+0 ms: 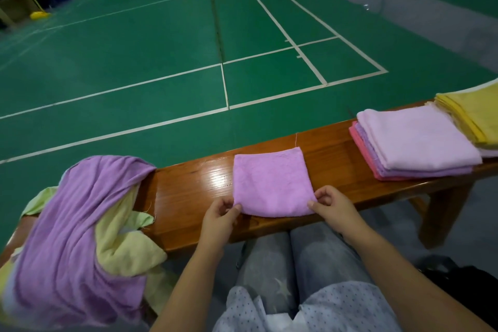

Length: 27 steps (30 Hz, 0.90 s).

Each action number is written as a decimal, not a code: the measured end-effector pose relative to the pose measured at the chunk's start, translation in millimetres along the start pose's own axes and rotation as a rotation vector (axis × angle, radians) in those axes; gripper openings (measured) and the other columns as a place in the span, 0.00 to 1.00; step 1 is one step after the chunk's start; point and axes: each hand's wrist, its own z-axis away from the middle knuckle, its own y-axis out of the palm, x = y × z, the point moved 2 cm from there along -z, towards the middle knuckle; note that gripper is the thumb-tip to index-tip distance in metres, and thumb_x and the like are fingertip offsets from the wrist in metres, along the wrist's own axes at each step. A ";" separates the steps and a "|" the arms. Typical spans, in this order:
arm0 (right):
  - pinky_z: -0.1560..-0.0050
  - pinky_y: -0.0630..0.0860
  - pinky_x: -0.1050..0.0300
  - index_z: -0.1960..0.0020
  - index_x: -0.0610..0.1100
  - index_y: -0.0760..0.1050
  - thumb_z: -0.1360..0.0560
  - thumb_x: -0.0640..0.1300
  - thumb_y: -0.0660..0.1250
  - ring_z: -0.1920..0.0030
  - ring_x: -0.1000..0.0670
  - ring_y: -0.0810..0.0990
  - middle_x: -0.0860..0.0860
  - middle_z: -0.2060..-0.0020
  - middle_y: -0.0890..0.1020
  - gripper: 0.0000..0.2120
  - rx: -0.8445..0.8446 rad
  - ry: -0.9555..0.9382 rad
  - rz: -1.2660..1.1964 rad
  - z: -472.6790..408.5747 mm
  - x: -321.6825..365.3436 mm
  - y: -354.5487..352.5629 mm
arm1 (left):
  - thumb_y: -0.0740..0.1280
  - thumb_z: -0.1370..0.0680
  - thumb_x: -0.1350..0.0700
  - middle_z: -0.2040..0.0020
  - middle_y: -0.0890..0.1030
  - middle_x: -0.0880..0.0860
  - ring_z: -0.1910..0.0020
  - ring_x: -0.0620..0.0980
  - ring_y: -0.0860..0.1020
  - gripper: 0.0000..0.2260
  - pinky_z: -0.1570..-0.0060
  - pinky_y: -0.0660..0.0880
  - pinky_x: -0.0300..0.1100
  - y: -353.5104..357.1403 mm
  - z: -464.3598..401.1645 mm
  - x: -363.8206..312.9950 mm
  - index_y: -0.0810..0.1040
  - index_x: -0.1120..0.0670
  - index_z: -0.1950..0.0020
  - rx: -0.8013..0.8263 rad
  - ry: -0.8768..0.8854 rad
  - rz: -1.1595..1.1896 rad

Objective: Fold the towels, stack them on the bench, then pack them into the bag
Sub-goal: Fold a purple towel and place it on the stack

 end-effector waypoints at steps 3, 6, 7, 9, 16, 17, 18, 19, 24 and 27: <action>0.58 0.72 0.57 0.56 0.45 0.71 0.27 0.38 0.70 0.56 0.48 0.76 0.46 0.57 0.78 0.08 -0.066 0.051 -0.033 -1.0 -1.4 -0.8 | 0.66 0.21 0.55 0.59 0.79 0.53 0.63 0.47 0.75 0.05 0.64 0.71 0.38 -2.6 -2.1 4.3 0.76 0.57 0.50 -0.025 -0.037 0.004; 0.55 0.73 0.54 0.53 0.43 0.72 0.27 0.37 0.70 0.54 0.46 0.77 0.45 0.55 0.79 0.08 -0.071 0.095 -0.027 0.3 -3.7 0.2 | 0.67 0.22 0.58 0.60 0.78 0.54 0.63 0.49 0.74 0.04 0.64 0.71 0.40 -2.3 -3.2 9.6 0.76 0.59 0.51 -0.027 -0.100 -0.038; 0.55 0.73 0.54 0.51 0.42 0.72 0.27 0.37 0.69 0.54 0.46 0.77 0.45 0.54 0.79 0.08 -0.066 0.107 -0.019 1.3 -4.4 -0.3 | 0.67 0.23 0.60 0.60 0.77 0.55 0.63 0.49 0.73 0.03 0.65 0.70 0.40 -2.2 -2.2 9.8 0.75 0.58 0.51 -0.006 -0.129 -0.048; 0.54 0.74 0.53 0.48 0.41 0.73 0.27 0.38 0.69 0.52 0.46 0.78 0.44 0.53 0.79 0.10 -0.034 0.126 0.010 3.3 -5.6 -1.5 | 0.68 0.25 0.62 0.58 0.78 0.55 0.61 0.50 0.75 0.05 0.64 0.71 0.41 -3.3 -0.7 10.0 0.75 0.57 0.51 0.042 -0.173 -0.084; 0.52 0.71 0.56 0.42 0.41 0.73 0.26 0.42 0.67 0.48 0.47 0.76 0.46 0.45 0.76 0.13 -0.172 -0.023 0.211 0.6 3.3 -9.0 | 0.66 0.22 0.57 0.47 0.77 0.55 0.52 0.51 0.76 0.14 0.62 0.75 0.41 -11.8 -21.7 -3.8 0.72 0.57 0.37 -0.086 -0.193 -0.105; 0.51 0.71 0.57 0.41 0.41 0.72 0.25 0.42 0.67 0.47 0.47 0.76 0.45 0.44 0.76 0.14 -0.190 -0.042 0.206 -2.7 6.8 -8.3 | 0.66 0.22 0.56 0.46 0.77 0.56 0.51 0.52 0.77 0.17 0.57 0.78 0.43 -10.2 -27.3 -7.7 0.71 0.58 0.35 -0.069 -0.205 -0.132; 0.50 0.71 0.57 0.39 0.41 0.72 0.25 0.43 0.67 0.46 0.47 0.75 0.45 0.42 0.75 0.15 -0.197 -0.043 0.194 -6.9 10.4 -7.5 | 0.67 0.22 0.54 0.44 0.77 0.56 0.49 0.53 0.77 0.19 0.51 0.79 0.47 -7.3 -33.4 -11.3 0.70 0.59 0.34 -0.050 -0.216 -0.167; 0.50 0.71 0.56 0.38 0.42 0.71 0.25 0.43 0.67 0.45 0.46 0.75 0.45 0.41 0.75 0.17 -0.188 -0.025 0.177 -10.9 15.1 -6.3 | 0.67 0.22 0.52 0.43 0.77 0.56 0.47 0.54 0.77 0.20 0.47 0.78 0.49 -4.1 -38.5 -15.9 0.70 0.59 0.34 -0.032 -0.227 -0.199; 0.46 0.73 0.50 0.31 0.42 0.64 0.24 0.45 0.66 0.40 0.43 0.73 0.43 0.37 0.73 0.24 -0.068 0.160 0.108 -30.1 32.0 1.8 | 0.67 0.22 0.48 0.47 0.77 0.56 0.52 0.54 0.76 0.16 0.51 0.78 0.48 12.1 -50.0 -34.6 0.72 0.59 0.43 0.040 -0.277 -0.282; 0.47 0.72 0.50 0.30 0.40 0.63 0.24 0.47 0.66 0.38 0.41 0.72 0.41 0.35 0.71 0.26 -0.021 0.223 0.076 -34.4 36.0 3.9 | 0.69 0.23 0.49 0.49 0.77 0.56 0.53 0.54 0.77 0.17 0.52 0.78 0.47 13.1 -53.5 -36.9 0.72 0.60 0.44 0.053 -0.310 -0.233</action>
